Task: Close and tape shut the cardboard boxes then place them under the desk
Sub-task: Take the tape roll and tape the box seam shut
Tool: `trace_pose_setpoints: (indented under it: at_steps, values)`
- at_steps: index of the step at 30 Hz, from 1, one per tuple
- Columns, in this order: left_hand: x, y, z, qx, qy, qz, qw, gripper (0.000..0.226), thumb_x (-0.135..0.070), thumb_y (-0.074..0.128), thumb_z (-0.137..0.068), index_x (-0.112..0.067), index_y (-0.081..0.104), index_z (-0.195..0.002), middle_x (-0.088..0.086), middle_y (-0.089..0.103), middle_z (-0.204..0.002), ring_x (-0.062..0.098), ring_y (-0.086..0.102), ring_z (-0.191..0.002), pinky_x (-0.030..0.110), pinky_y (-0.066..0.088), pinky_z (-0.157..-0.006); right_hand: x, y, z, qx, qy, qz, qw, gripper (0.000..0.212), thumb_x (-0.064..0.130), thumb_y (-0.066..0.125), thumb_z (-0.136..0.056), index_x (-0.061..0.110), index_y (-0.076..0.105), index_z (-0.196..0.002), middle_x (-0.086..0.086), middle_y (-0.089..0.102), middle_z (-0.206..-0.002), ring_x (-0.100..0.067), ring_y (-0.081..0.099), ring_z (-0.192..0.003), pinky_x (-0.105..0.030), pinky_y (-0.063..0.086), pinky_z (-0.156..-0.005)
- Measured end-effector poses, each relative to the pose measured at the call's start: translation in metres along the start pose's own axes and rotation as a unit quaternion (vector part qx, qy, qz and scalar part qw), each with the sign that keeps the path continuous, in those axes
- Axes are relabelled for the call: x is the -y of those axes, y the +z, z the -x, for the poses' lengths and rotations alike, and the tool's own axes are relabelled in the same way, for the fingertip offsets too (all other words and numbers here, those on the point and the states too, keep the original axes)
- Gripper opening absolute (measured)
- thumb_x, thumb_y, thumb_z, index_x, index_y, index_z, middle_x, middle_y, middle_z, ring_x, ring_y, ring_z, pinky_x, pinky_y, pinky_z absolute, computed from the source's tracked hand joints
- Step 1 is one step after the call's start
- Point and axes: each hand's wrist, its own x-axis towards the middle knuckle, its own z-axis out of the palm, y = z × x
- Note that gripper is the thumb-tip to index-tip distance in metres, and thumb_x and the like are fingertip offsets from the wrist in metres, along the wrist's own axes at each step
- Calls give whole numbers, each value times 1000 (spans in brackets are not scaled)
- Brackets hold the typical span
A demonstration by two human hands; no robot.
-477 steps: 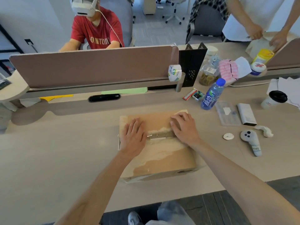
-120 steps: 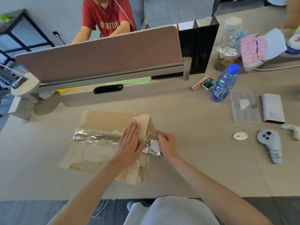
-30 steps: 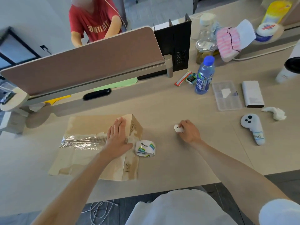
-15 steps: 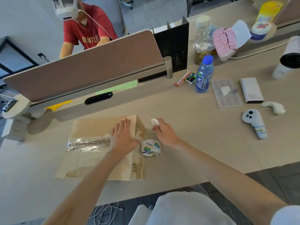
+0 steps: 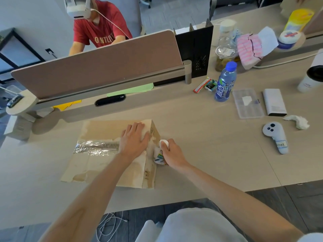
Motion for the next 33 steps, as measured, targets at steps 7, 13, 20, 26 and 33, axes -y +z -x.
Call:
trace_pose_setpoints:
  at_steps: [7, 13, 20, 26, 33]
  values:
    - [21, 15, 29, 13, 42, 23, 999, 57, -31, 20, -95, -13, 39, -146, 3, 37, -152, 21, 31, -141, 40, 26, -115, 3, 19, 6, 25, 4, -10, 1000, 26, 40, 35, -102, 16, 45, -98, -18, 64, -89, -24, 63, -60, -29, 51, -45]
    - [17, 15, 33, 23, 18, 31, 999, 59, -31, 20, -94, -14, 32, -149, 2, 32, -155, 19, 25, -145, 37, 17, -117, 13, 26, 11, 15, 23, -9, 1000, 29, 36, 36, -103, 9, 47, -102, -5, 58, -76, -26, 61, -54, -34, 52, -51]
    - [16, 16, 34, 7, 20, 40, 999, 57, -28, 26, -93, -12, 38, -146, 3, 38, -152, 22, 30, -142, 39, 22, -116, 11, 35, 10, 12, 34, -21, 999, 27, 41, 35, -103, 16, 43, -96, -3, 57, -75, -18, 55, -49, -23, 44, -43]
    - [18, 19, 32, 6, 23, 36, 999, 56, -24, 32, -90, -11, 41, -144, 4, 42, -149, 23, 34, -139, 43, 30, -113, 10, 36, 11, 27, 31, 0, 999, 25, 42, 35, -102, 24, 40, -86, -2, 55, -77, -16, 55, -58, -25, 49, -47]
    - [17, 19, 32, 8, 23, 36, 999, 57, -24, 29, -90, -12, 39, -145, 4, 40, -150, 23, 32, -140, 44, 30, -113, -4, 47, 28, 51, 12, 62, 997, 28, 39, 34, -103, 14, 47, -102, -4, 59, -90, -11, 53, -75, -25, 42, -59]
